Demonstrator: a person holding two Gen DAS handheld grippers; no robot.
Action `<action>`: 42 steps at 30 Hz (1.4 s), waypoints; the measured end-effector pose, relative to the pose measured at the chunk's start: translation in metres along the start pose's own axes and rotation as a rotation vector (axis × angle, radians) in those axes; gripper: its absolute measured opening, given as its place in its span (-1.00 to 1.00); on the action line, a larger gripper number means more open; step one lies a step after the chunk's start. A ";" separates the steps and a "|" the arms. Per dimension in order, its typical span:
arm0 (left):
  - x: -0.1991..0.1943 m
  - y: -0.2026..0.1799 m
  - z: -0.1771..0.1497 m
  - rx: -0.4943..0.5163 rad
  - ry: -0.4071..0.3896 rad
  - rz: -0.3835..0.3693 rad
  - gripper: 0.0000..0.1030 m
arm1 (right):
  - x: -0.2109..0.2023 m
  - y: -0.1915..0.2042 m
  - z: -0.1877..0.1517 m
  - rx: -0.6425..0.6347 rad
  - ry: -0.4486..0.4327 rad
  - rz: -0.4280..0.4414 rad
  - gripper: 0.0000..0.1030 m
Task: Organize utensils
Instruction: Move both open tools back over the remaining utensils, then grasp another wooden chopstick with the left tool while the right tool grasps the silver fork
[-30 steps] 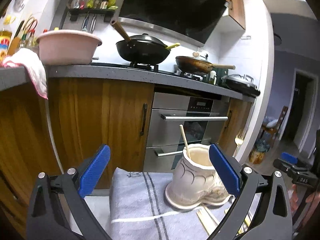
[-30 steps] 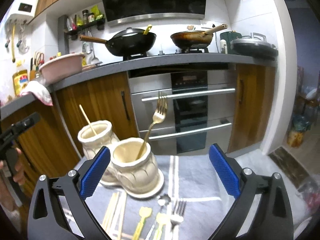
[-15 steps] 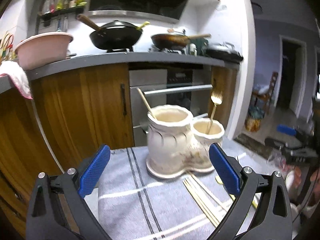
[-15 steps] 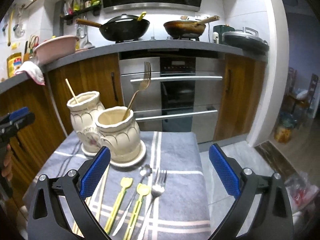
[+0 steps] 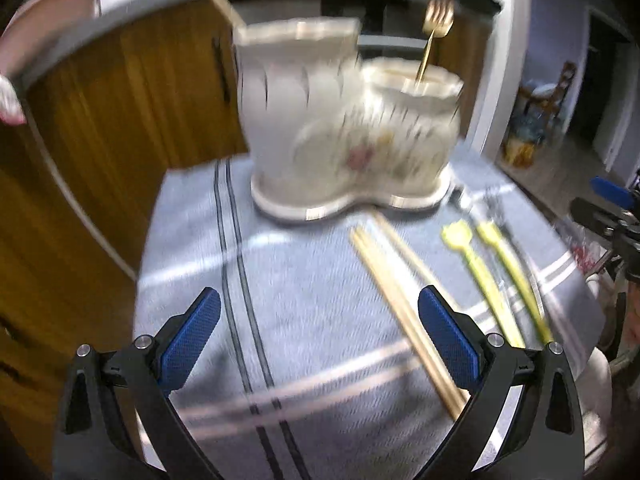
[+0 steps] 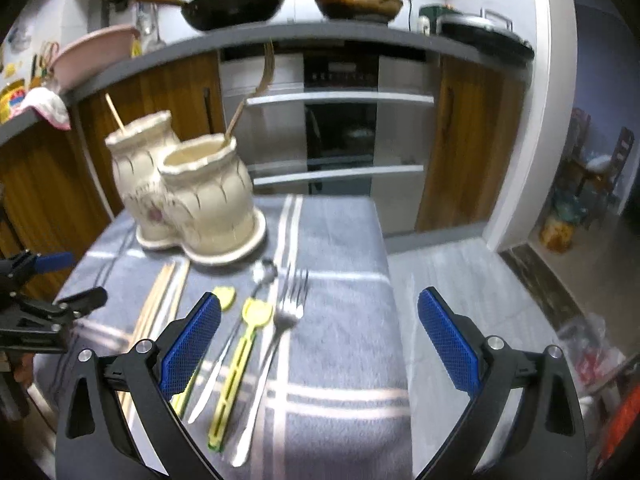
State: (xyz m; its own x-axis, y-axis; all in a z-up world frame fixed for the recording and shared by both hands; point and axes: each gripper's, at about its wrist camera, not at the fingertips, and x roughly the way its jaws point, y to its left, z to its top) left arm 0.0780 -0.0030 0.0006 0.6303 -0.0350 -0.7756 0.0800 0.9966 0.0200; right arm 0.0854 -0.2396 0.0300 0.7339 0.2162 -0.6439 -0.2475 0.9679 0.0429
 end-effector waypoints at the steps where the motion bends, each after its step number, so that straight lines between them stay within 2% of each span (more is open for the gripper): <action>1: 0.005 0.001 -0.002 -0.012 0.027 -0.005 0.89 | 0.002 0.000 -0.001 0.002 0.016 0.005 0.90; 8: 0.016 -0.005 -0.012 -0.023 0.107 -0.013 0.89 | 0.019 0.005 -0.009 -0.010 0.116 0.011 0.90; 14: 0.023 -0.012 -0.015 -0.028 0.149 -0.002 0.87 | 0.023 0.008 -0.012 -0.026 0.136 0.003 0.90; 25: 0.030 -0.012 -0.017 -0.037 0.161 0.012 0.88 | 0.028 0.008 -0.014 -0.010 0.155 0.021 0.90; 27: 0.033 -0.014 -0.015 -0.017 0.162 0.004 0.78 | 0.031 0.008 -0.014 -0.004 0.164 0.027 0.86; 29: 0.030 -0.018 -0.014 0.013 0.154 -0.014 0.53 | 0.036 0.009 -0.014 0.001 0.181 0.041 0.80; 30: 0.029 -0.020 -0.013 0.028 0.150 -0.028 0.45 | 0.040 0.009 -0.013 0.007 0.193 0.043 0.63; 32: 0.026 -0.022 -0.011 0.052 0.148 -0.048 0.07 | 0.046 0.008 -0.013 0.024 0.214 0.049 0.42; 33: 0.025 -0.022 -0.009 0.061 0.145 -0.052 -0.02 | 0.049 0.008 -0.012 0.031 0.225 0.053 0.27; 35: 0.025 -0.022 -0.008 0.069 0.145 -0.063 -0.35 | 0.053 0.010 -0.012 0.034 0.240 0.061 0.12; 38: 0.024 -0.018 -0.007 0.073 0.147 -0.069 -0.61 | 0.060 0.015 -0.014 0.017 0.266 0.067 -0.13; 40: 0.023 -0.015 -0.006 0.072 0.154 -0.084 -0.86 | 0.062 0.019 -0.015 0.006 0.276 0.064 -0.31; 42: 0.024 -0.012 -0.007 0.079 0.159 -0.092 -0.89 | 0.064 0.020 -0.016 -0.006 0.275 0.060 -0.49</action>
State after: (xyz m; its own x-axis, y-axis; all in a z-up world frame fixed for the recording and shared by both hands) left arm 0.0863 -0.0152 -0.0226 0.4879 -0.1070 -0.8663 0.1958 0.9806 -0.0108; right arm 0.1171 -0.2081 -0.0220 0.5190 0.2292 -0.8235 -0.2896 0.9536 0.0829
